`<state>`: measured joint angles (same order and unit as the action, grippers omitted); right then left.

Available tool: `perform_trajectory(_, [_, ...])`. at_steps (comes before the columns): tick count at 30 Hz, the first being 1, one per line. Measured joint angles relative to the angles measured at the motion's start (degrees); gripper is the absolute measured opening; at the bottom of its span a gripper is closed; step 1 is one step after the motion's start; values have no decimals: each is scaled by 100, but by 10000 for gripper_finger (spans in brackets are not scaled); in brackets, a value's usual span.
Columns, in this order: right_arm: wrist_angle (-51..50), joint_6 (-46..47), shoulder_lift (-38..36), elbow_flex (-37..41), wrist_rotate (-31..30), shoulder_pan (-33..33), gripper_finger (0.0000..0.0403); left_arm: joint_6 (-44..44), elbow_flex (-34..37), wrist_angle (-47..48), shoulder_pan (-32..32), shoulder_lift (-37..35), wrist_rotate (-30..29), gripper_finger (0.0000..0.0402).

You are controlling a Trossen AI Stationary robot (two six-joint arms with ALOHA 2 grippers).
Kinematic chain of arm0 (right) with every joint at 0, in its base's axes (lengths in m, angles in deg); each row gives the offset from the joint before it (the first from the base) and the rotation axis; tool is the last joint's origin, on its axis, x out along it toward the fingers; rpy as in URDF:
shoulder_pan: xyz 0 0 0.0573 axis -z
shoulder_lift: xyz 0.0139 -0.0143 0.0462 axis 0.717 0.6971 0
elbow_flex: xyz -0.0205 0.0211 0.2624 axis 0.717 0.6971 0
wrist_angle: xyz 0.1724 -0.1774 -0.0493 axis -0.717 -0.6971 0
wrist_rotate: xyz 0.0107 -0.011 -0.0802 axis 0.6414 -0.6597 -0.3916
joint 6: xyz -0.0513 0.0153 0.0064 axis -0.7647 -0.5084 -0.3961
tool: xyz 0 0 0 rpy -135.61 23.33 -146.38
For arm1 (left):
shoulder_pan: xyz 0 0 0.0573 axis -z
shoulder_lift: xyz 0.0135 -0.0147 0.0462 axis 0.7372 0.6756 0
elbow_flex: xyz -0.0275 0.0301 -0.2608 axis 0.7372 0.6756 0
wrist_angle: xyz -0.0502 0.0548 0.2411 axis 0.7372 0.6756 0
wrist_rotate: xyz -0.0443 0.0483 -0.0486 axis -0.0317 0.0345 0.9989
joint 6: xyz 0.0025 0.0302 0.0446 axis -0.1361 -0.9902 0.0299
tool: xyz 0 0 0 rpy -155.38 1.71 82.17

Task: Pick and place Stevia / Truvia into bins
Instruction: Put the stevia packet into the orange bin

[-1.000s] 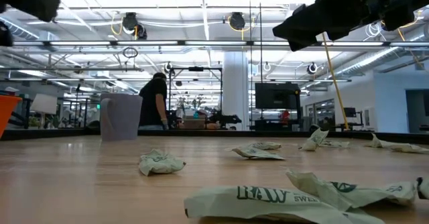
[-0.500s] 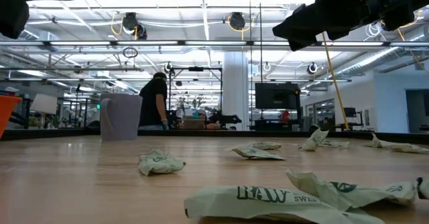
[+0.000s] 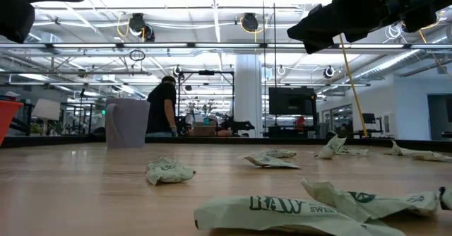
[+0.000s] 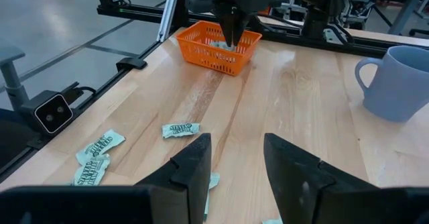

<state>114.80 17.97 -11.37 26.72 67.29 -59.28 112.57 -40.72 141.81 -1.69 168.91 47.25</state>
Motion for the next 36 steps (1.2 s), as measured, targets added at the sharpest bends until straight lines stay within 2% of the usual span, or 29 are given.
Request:
perform_trajectory(6, [2, -2, 0, 0, 0, 0, 130, -279, 0, -2, -148, 0, -4, 108])
perform_trajectory(10, [-2, 29, 0, 0, -1, -1, 130, -445, 0, -3, -402, 0, 46, 112])
perform_trajectory(15, [-127, 421, 0, 0, 0, 53, 130, -1076, 0, -20, -823, -2, 463, 113])
perform_trajectory(22, [-896, 809, 0, 0, -2, 392, 130, -1654, -2, -31, -1402, -39, 1272, 113])
perform_trajectory(28, [-2104, 753, 0, 0, 2, 596, 130, -2091, -327, -32, -1659, -349, 1342, 113])
perform_trajectory(31, [-2526, 692, 0, 0, -100, 603, 130, -2366, -710, -30, -1670, -563, 984, 113])
perform_trajectory(34, [-2701, 872, 0, 0, -536, 609, 130, -2800, -1058, -13, -1666, -721, 164, 113])
perform_trajectory(36, [-2789, 920, 0, 0, -608, 653, 130, -3120, -1239, -13, -1666, -788, -478, 113])
